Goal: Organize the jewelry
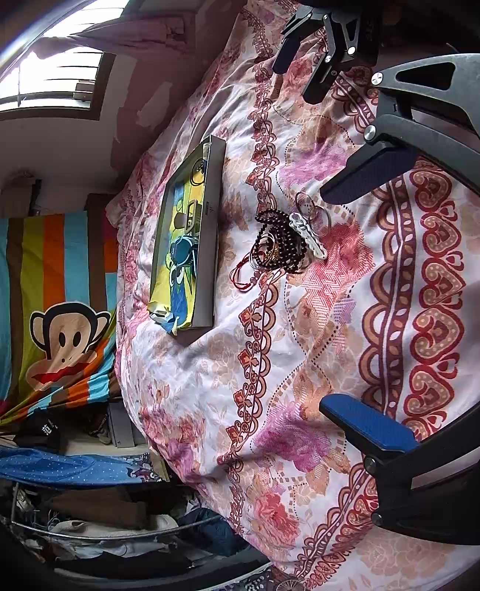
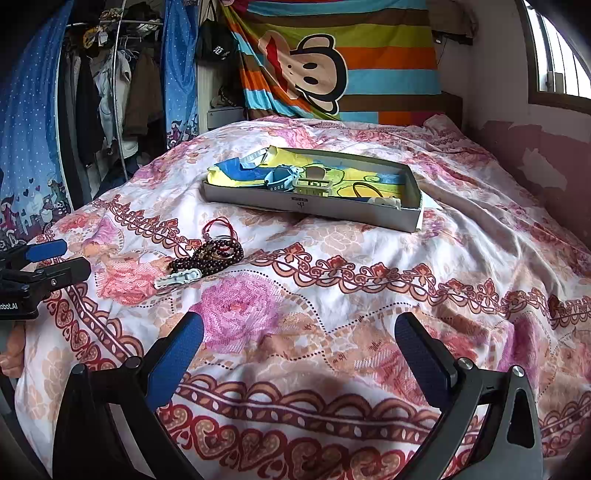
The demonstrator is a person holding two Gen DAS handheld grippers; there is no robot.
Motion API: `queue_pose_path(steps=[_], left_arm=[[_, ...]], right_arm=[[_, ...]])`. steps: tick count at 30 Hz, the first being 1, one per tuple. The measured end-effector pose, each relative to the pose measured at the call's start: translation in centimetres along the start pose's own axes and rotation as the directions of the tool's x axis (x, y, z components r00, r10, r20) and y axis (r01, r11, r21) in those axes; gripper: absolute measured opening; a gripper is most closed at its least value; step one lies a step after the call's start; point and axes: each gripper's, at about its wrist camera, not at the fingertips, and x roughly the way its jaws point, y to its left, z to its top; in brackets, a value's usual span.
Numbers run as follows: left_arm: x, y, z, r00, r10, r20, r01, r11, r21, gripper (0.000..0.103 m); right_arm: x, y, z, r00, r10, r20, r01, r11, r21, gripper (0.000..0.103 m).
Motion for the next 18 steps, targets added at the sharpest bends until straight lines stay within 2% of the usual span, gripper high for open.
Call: queue_pose_path(steps=[5, 9, 14, 18], left_arm=[[0.5, 0.0, 0.7, 1.000, -0.003, -0.002, 0.003, 1.000, 0.016, 0.103], [1.2, -0.2, 1.3, 0.999, -0.031, -0.023, 0.032, 0.999, 0.040, 0.103], [3.1, -0.8, 2.2, 0.989, -0.110, -0.096, 0.118, 0.990, 0.080, 0.103], [4.7, -0.6, 2.6, 0.967, -0.198, -0.161, 0.209, 0.976, 0.057, 0.103]], right_arm=[[0.6, -0.3, 0.4, 1.000, 0.008, -0.012, -0.007, 1.000, 0.012, 0.102], [1.2, -0.7, 0.5, 0.999, 0.026, -0.031, -0.026, 0.999, 0.030, 0.102], [1.9, -1.9, 1.5, 0.998, 0.051, -0.044, -0.049, 0.998, 0.038, 0.102], [3.6, -3.2, 2.5, 0.993, 0.087, -0.079, -0.084, 0.996, 0.040, 0.102]])
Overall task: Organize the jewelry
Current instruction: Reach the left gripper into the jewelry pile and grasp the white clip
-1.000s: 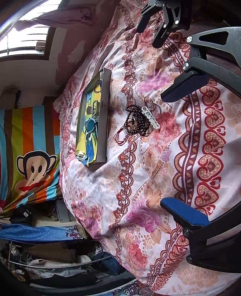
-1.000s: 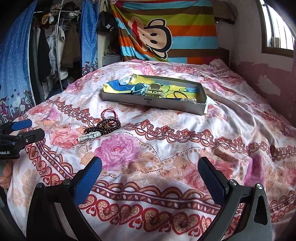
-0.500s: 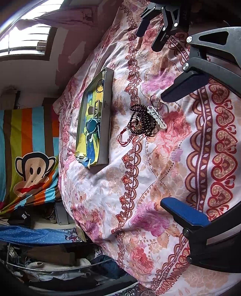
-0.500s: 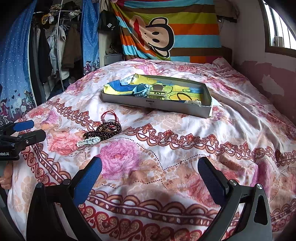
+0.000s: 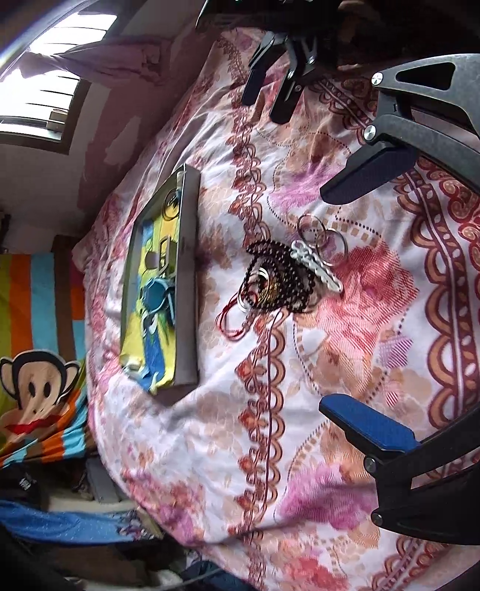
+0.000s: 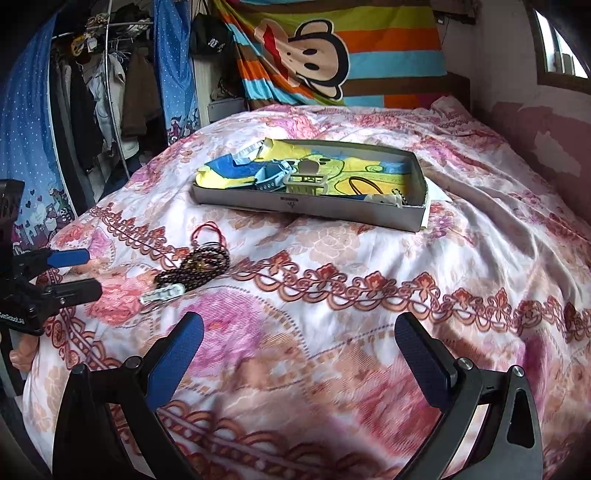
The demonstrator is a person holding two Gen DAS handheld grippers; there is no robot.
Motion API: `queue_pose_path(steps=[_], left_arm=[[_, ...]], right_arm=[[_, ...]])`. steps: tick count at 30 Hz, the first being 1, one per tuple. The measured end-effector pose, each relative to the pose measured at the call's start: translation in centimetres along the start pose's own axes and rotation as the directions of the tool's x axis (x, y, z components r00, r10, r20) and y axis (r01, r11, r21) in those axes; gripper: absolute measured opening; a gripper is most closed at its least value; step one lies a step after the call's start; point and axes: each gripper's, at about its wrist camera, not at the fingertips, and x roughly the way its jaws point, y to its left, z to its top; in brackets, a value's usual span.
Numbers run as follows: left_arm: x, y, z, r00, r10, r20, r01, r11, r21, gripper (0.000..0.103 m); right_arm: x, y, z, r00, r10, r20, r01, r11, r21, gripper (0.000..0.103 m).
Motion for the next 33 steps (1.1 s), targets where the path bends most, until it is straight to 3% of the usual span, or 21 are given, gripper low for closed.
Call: queue_pose_path(steps=[5, 7, 11, 13, 19, 25, 33], left_arm=[[1.4, -0.1, 0.6, 0.997, -0.066, -0.042, 0.067, 0.998, 0.008, 0.087], [2.1, -0.3, 0.7, 0.993, -0.090, -0.073, 0.092, 0.996, 0.015, 0.077], [3.6, -0.6, 0.7, 0.983, -0.126, -0.136, 0.130, 0.991, 0.026, 0.058], [4.1, -0.6, 0.9, 0.978, -0.139, -0.152, 0.145, 0.989, 0.024, 0.053], [4.9, 0.7, 1.1, 0.968, -0.180, -0.174, 0.174, 0.984, -0.050, 0.038], [6.2, 1.2, 1.0, 0.956, -0.199, -0.216, 0.182, 0.978, -0.098, 0.024], [6.7, 1.5, 0.9, 0.948, -0.219, -0.232, 0.196, 0.974, -0.117, 0.017]], right_arm=[[2.7, -1.4, 1.3, 0.993, 0.113, -0.041, -0.112, 0.993, 0.021, 0.100], [3.6, -1.1, 1.9, 0.986, 0.158, -0.047, -0.158, 0.987, 0.009, 0.087], [5.3, 0.1, 2.9, 0.970, 0.232, -0.070, -0.235, 0.971, -0.036, 0.077], [5.9, 0.9, 3.1, 0.958, 0.270, -0.092, -0.275, 0.960, -0.048, 0.064], [6.3, 2.3, 2.3, 0.916, 0.376, -0.136, -0.382, 0.924, -0.014, 0.041], [6.7, 3.9, 1.9, 0.865, 0.475, -0.160, -0.474, 0.879, 0.047, 0.037], [7.6, 5.7, 1.1, 0.853, 0.479, -0.206, -0.481, 0.876, 0.046, 0.030]])
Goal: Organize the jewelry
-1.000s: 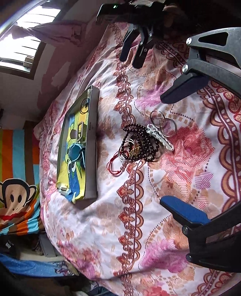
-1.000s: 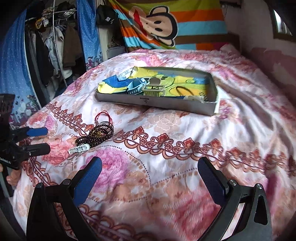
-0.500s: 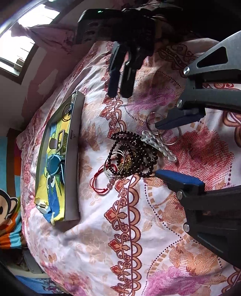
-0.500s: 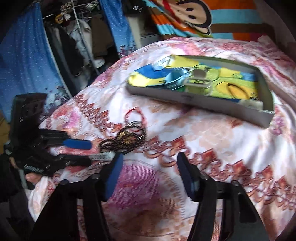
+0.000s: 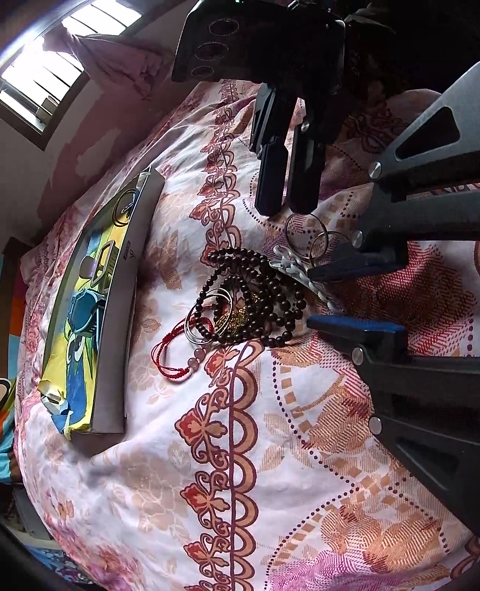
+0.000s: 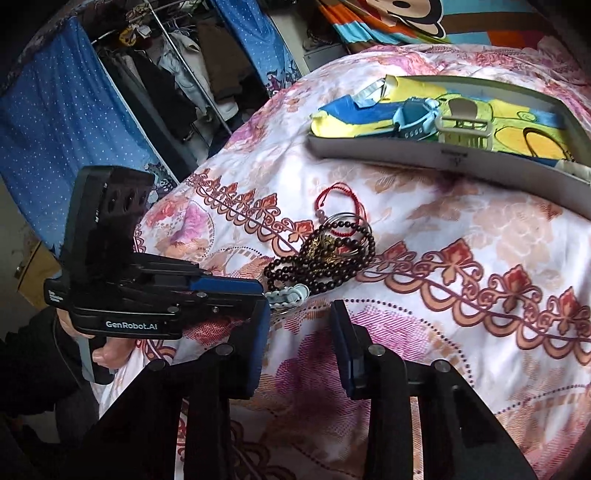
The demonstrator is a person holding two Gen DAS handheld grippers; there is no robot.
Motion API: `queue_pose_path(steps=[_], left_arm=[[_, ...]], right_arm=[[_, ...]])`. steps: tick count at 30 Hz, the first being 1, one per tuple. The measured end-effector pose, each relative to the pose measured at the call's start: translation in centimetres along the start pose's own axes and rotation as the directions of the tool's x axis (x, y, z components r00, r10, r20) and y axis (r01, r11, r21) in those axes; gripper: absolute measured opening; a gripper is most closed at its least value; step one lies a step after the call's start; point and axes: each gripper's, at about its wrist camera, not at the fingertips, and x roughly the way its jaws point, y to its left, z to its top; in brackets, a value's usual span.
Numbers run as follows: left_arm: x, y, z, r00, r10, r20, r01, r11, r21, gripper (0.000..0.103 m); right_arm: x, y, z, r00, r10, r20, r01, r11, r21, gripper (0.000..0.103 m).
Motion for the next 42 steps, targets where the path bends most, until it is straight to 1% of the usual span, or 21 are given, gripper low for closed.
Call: queue_pose_path(steps=[5, 7, 11, 15, 17, 21, 25, 29, 32, 35, 37, 39, 42], left_arm=[[0.0, 0.1, -0.1, 1.000, 0.001, -0.006, -0.001, 1.000, -0.004, 0.012], [0.0, 0.1, -0.1, 1.000, 0.003, -0.008, -0.003, 1.000, -0.007, 0.010], [0.0, 0.2, -0.2, 1.000, -0.005, -0.006, 0.005, 1.000, -0.021, 0.006], [-0.1, 0.3, -0.2, 1.000, -0.009, -0.004, 0.009, 0.999, -0.034, 0.005], [-0.1, 0.3, -0.3, 1.000, -0.003, -0.003, 0.003, 0.999, -0.038, 0.005], [-0.1, 0.2, -0.4, 1.000, 0.003, 0.000, -0.003, 0.999, -0.037, 0.005], [0.0, 0.1, -0.4, 1.000, 0.013, 0.000, -0.013, 0.999, -0.037, 0.004], [-0.1, 0.3, -0.4, 1.000, 0.013, 0.004, -0.013, 0.999, -0.045, 0.004], [-0.7, 0.6, -0.4, 0.999, 0.025, 0.026, -0.024, 0.998, -0.063, 0.004], [-1.2, 1.0, -0.5, 0.998, 0.046, 0.043, -0.041, 0.995, -0.092, 0.004], [-1.5, 1.1, -0.6, 0.997, 0.051, 0.054, -0.046, 0.994, -0.100, 0.004], [-1.6, 1.0, -0.7, 0.997, 0.051, 0.053, -0.046, 0.994, -0.098, 0.004], [-1.6, 1.2, -0.7, 0.996, 0.070, 0.056, -0.063, 0.991, -0.117, 0.004]], right_arm=[[0.2, -0.2, 0.0, 1.000, 0.009, -0.008, -0.009, 1.000, 0.020, 0.029], [0.5, -0.2, 0.0, 1.000, 0.001, -0.016, 0.000, 1.000, 0.022, 0.025], [0.3, -0.4, 0.1, 1.000, 0.017, -0.007, -0.016, 0.999, 0.040, 0.025], [0.1, -1.0, 0.3, 0.999, 0.050, 0.011, -0.051, 0.994, 0.092, 0.025], [0.3, -1.0, 0.4, 0.998, 0.062, 0.008, -0.062, 0.992, 0.111, 0.025], [1.4, -0.5, 0.6, 0.998, 0.060, -0.010, -0.058, 0.991, 0.122, 0.025], [1.9, -0.4, 0.4, 0.995, 0.096, -0.020, -0.092, 0.985, 0.145, 0.025], [2.5, -0.5, 0.1, 0.995, 0.091, -0.048, -0.083, 0.985, 0.154, 0.025], [2.9, -0.3, 0.1, 0.995, 0.078, -0.068, -0.068, 0.988, 0.139, 0.025], [2.9, -0.2, 0.0, 0.995, 0.054, -0.081, -0.044, 0.991, 0.126, 0.021], [3.1, -0.1, 0.1, 0.995, 0.045, -0.089, -0.034, 0.992, 0.119, 0.020], [3.0, 0.0, 0.2, 0.995, 0.044, -0.086, -0.035, 0.993, 0.112, 0.020], [3.0, -0.2, 0.8, 0.996, 0.055, -0.067, -0.045, 0.990, 0.137, 0.020]])
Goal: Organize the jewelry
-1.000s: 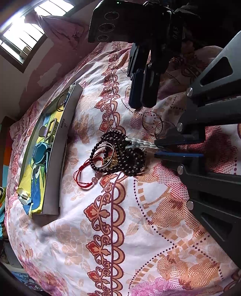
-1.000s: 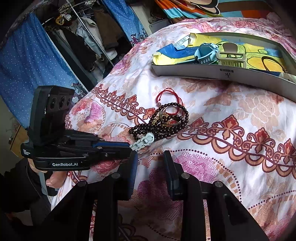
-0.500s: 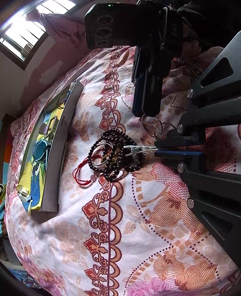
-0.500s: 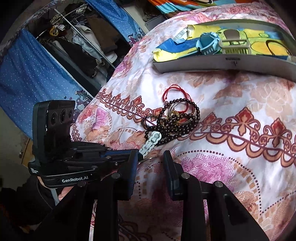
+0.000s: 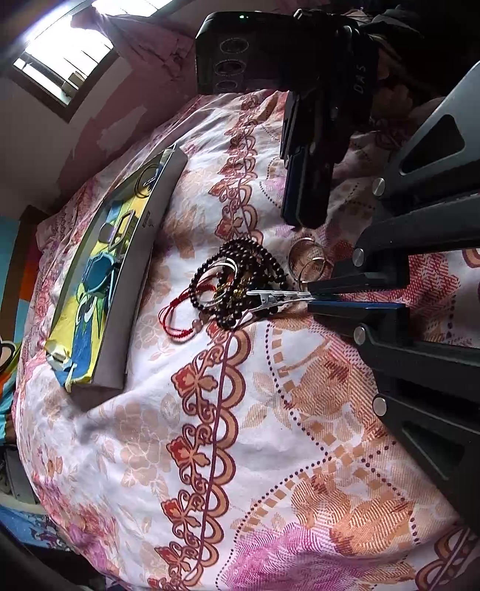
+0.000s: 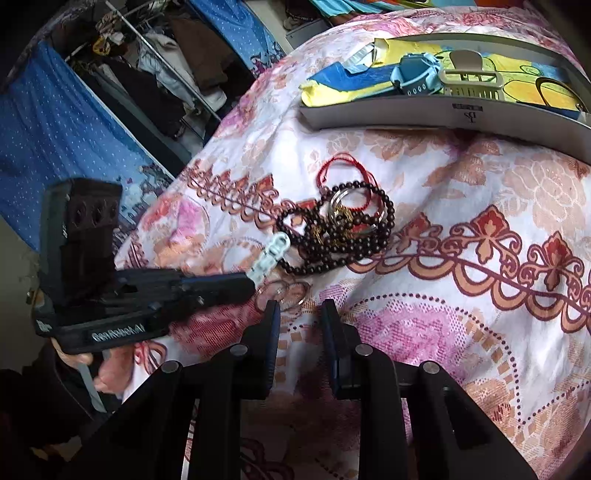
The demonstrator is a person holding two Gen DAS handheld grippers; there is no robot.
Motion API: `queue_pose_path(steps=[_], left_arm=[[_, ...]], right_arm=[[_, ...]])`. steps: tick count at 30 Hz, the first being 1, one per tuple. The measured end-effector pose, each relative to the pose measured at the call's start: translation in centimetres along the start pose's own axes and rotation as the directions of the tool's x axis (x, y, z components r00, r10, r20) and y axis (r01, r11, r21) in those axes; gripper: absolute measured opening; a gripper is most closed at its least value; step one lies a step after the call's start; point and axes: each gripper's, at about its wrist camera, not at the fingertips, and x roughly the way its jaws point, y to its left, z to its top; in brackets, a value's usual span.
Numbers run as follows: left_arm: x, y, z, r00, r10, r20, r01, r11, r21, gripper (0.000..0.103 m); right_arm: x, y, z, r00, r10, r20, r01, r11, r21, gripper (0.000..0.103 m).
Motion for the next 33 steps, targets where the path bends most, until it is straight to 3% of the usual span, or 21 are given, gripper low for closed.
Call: queue_pose_path(steps=[6, 11, 15, 20, 33], left_arm=[[-0.8, 0.8, -0.2, 0.998, 0.047, 0.042, -0.045, 0.998, -0.044, 0.004], [-0.9, 0.8, -0.2, 0.997, 0.064, 0.046, -0.061, 0.996, -0.059, 0.004], [-0.8, 0.8, -0.3, 0.997, 0.061, 0.048, -0.057, 0.996, -0.064, 0.004], [-1.1, 0.8, -0.4, 0.996, 0.063, 0.058, -0.059, 0.996, -0.062, 0.004], [-2.8, -0.9, -0.7, 0.986, 0.059, 0.159, -0.063, 0.998, 0.021, 0.004]], right_arm=[[1.4, 1.8, 0.6, 0.992, -0.121, -0.030, 0.117, 0.988, -0.100, 0.020], [3.0, 2.3, 0.8, 0.983, -0.167, -0.082, 0.154, 0.978, -0.142, 0.020], [3.9, 2.7, 0.7, 0.973, -0.212, -0.094, 0.192, 0.963, -0.187, 0.010], [3.2, 3.3, 0.3, 0.975, -0.214, -0.055, 0.197, 0.957, -0.214, 0.002], [-2.6, 3.1, 0.0, 0.965, -0.244, 0.095, 0.259, 0.942, -0.215, 0.001]])
